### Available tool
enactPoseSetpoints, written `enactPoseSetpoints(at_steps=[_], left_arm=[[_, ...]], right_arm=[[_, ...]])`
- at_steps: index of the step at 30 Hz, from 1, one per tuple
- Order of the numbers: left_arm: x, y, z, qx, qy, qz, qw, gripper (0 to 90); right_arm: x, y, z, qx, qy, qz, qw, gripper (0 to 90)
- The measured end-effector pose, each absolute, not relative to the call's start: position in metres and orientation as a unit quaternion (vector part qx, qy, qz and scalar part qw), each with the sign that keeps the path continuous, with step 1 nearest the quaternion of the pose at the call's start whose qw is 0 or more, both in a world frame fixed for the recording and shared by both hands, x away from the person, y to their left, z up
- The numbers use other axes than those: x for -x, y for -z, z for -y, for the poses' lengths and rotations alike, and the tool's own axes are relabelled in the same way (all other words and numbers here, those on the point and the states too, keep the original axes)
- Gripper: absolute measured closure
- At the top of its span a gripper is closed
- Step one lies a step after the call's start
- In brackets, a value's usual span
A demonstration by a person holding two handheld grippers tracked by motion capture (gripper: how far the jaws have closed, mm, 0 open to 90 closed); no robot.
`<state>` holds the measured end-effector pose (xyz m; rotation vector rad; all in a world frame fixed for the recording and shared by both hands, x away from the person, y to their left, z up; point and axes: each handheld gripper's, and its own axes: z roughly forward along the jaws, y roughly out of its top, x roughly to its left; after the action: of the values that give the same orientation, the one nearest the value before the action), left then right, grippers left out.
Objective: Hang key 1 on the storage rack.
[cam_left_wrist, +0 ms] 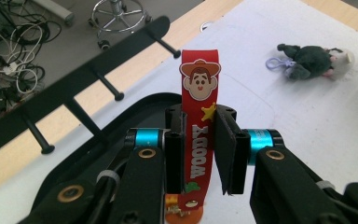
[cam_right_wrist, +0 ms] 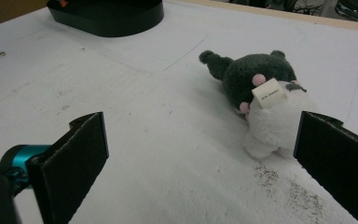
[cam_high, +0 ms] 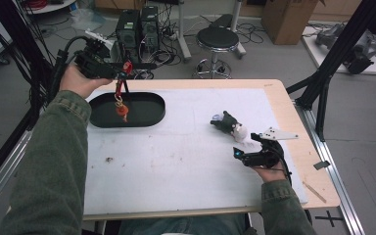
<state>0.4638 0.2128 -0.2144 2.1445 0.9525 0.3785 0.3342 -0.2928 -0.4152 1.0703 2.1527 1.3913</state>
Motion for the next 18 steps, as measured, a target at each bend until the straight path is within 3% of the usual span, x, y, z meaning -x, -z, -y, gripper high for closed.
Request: enactPoseSetpoints(at_steps=[18], left_arm=[[-0.51,0.203,-0.207,-0.833,-0.161,-0.379,0.369,74.7]], right_arm=[[-0.331,0.414,0.294,-0.38,-0.49,-0.761,0.187,2.2]])
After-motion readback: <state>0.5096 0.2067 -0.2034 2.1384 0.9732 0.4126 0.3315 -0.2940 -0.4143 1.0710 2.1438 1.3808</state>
